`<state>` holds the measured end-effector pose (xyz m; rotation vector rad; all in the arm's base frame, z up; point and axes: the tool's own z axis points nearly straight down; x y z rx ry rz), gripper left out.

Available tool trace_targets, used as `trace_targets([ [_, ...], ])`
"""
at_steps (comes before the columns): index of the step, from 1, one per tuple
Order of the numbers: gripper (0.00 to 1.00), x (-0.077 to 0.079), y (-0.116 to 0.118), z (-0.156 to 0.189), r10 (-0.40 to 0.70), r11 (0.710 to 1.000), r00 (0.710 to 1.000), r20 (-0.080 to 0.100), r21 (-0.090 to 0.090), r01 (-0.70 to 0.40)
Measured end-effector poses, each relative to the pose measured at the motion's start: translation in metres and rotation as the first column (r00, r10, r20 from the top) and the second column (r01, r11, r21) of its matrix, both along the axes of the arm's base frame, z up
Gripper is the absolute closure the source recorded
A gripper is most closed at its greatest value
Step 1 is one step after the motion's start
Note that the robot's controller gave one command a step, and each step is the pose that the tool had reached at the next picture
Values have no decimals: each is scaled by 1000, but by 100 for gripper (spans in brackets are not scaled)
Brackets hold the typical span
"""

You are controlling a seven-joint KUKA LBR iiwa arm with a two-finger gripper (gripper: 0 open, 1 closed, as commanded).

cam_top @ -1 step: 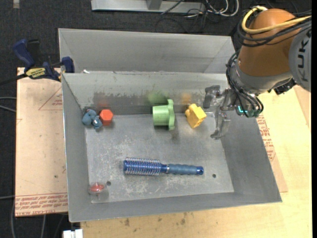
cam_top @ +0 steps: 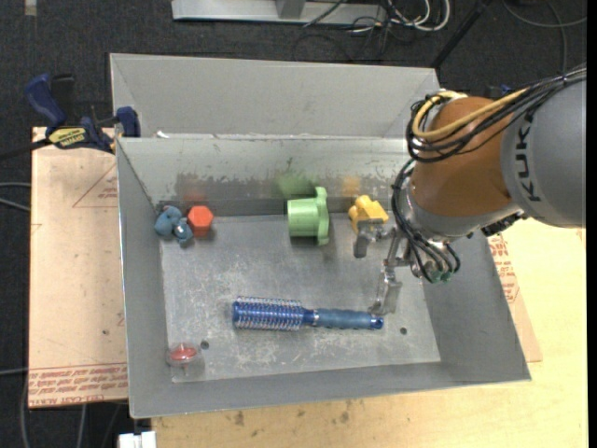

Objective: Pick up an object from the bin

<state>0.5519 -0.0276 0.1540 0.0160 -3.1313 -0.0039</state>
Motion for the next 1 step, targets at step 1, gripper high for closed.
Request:
trace_targets([
  [1, 0, -55, 38, -87, 124, 992, 992, 8, 0, -124],
])
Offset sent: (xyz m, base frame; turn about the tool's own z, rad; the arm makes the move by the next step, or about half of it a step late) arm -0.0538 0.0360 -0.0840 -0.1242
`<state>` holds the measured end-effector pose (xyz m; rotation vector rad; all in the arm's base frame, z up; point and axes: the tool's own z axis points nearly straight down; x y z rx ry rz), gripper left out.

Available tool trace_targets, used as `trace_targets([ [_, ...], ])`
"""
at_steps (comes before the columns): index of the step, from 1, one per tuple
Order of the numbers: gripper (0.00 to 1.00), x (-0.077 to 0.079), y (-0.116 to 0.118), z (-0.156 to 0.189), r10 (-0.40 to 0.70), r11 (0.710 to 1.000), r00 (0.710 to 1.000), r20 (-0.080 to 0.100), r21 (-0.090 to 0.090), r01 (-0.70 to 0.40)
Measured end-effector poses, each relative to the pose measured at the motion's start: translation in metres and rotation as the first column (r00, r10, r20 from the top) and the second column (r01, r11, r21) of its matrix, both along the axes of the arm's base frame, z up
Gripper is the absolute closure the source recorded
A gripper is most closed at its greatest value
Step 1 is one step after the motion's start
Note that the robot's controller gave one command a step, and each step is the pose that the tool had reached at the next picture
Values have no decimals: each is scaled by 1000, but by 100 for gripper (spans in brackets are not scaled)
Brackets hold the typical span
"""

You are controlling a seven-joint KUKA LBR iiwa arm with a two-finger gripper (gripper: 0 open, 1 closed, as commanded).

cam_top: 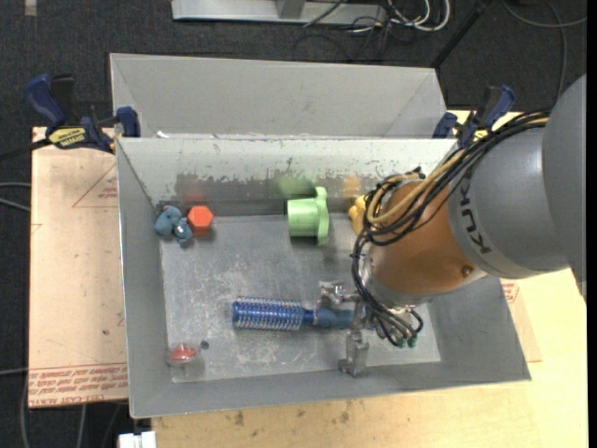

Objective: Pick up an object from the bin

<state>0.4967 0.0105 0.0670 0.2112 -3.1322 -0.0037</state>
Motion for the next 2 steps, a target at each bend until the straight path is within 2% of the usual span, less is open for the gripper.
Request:
trace_targets([
  [1, 100, 2, -1, 3, 0, 1000, 1000, 3, -1, 0],
  [2, 100, -10, -14, 136, 25, 1000, 1000, 12, -2, -25],
])
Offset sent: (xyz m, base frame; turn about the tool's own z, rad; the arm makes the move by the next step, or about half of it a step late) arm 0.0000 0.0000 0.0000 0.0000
